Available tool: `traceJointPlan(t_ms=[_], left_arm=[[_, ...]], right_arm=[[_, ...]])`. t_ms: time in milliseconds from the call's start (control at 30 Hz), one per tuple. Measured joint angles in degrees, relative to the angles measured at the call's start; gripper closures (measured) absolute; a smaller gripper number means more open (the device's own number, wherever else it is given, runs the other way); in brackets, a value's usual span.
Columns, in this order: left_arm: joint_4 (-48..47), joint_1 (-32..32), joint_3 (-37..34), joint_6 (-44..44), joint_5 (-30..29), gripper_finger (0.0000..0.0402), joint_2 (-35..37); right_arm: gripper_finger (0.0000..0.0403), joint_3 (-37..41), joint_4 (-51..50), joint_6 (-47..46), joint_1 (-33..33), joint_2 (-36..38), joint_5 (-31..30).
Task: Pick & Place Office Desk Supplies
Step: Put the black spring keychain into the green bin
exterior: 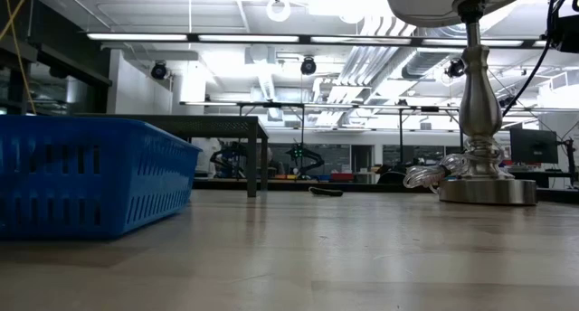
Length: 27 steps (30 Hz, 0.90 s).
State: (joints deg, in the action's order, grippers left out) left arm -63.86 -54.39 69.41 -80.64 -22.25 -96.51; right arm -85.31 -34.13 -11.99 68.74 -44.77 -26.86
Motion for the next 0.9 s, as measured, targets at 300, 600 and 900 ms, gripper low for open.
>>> traceJointPlan(t_ms=[300,600,900], left_arm=[[0.04,1.8,0.09,5.43,1.03,0.032,2.29],[1.7,6.19,0.11,14.05,2.06,0.032,5.79],[8.17,11.41,0.11,23.31,1.78,0.032,6.02]], right_arm=[[0.0283,0.0,0.0,0.0,0.0,0.0,0.0],[0.0283,-0.01,0.0,0.0,-0.01,0.0,-0.01],[0.0283,-0.01,0.0,0.0,0.01,0.0,0.01]])
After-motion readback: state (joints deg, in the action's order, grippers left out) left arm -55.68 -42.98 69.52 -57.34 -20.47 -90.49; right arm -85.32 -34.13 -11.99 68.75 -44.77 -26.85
